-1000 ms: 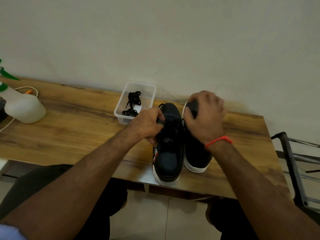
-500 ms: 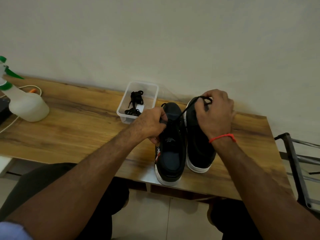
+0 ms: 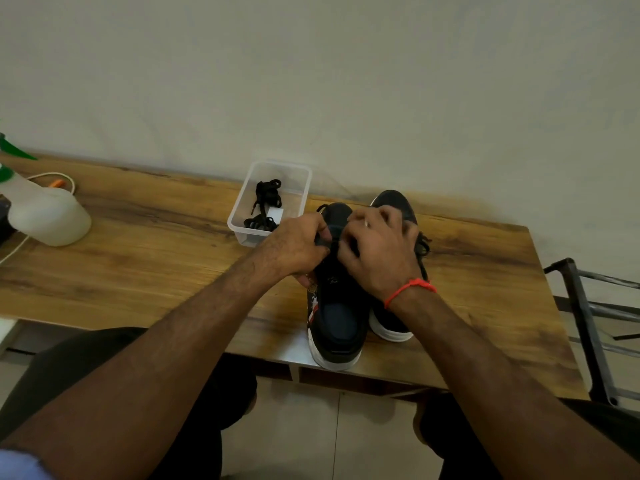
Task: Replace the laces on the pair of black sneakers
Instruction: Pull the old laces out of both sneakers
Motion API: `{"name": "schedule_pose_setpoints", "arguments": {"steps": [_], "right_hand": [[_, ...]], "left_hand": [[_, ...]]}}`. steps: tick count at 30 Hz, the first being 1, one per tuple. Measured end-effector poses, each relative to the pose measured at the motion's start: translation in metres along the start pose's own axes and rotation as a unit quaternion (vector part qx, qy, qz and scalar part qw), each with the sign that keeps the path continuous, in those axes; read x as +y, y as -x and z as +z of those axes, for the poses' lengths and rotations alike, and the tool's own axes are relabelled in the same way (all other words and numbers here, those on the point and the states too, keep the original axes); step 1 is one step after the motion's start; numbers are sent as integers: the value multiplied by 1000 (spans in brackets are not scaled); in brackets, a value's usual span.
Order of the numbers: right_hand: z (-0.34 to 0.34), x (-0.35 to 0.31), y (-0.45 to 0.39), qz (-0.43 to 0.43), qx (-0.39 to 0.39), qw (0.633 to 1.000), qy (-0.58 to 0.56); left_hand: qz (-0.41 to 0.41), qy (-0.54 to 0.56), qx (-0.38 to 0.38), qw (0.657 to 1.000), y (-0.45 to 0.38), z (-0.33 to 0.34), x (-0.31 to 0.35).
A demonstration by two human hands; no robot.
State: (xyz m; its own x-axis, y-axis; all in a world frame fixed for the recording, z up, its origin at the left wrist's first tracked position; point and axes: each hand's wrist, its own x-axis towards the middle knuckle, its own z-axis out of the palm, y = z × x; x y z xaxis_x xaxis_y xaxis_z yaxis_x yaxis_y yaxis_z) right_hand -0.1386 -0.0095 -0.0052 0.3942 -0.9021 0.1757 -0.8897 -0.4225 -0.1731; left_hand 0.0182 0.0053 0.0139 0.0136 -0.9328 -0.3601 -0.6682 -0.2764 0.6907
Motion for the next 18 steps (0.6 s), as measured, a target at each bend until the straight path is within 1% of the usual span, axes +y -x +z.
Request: {"name": "schedule_pose_setpoints", "arguments": {"steps": [2,3,4,5,7,8,9,12,16,17,18], "right_hand": [[-8,4,-6,56,71,992,-86],[-11,6,-7,64,80,988,-114],[-13,7,-7,56,63,989,-123],[-12,6,-5,37,26,992,-115],[-6,1,1,-4,-66,997,-51],[-1,-1,3,-19,-97,995,-16],[3,-2,3,-27,-103,994,4],[0,1,-1,-17,-58,998,-19],[-1,6,-4,9,-56,996,-62],[-2,7,-4,24,-41,995,-88],[-4,7,-7,51,-3,989,-139]], "left_hand": [[3,-1,1,1000,0,0,0],[4,-1,1,1000,0,0,0],[4,-2,0,1000,0,0,-1],[4,-2,-1,1000,0,0,-1],[5,-4,-3,1000,0,-1,-1],[5,-9,-4,1000,-1,-1,-1],[5,-12,-6,1000,0,-1,-2],[3,-9,-10,1000,-1,0,-2],[0,-2,-12,1000,-3,1,-4],[-1,0,-12,1000,-3,1,-3],[-1,3,-12,1000,-3,1,-4]]}}
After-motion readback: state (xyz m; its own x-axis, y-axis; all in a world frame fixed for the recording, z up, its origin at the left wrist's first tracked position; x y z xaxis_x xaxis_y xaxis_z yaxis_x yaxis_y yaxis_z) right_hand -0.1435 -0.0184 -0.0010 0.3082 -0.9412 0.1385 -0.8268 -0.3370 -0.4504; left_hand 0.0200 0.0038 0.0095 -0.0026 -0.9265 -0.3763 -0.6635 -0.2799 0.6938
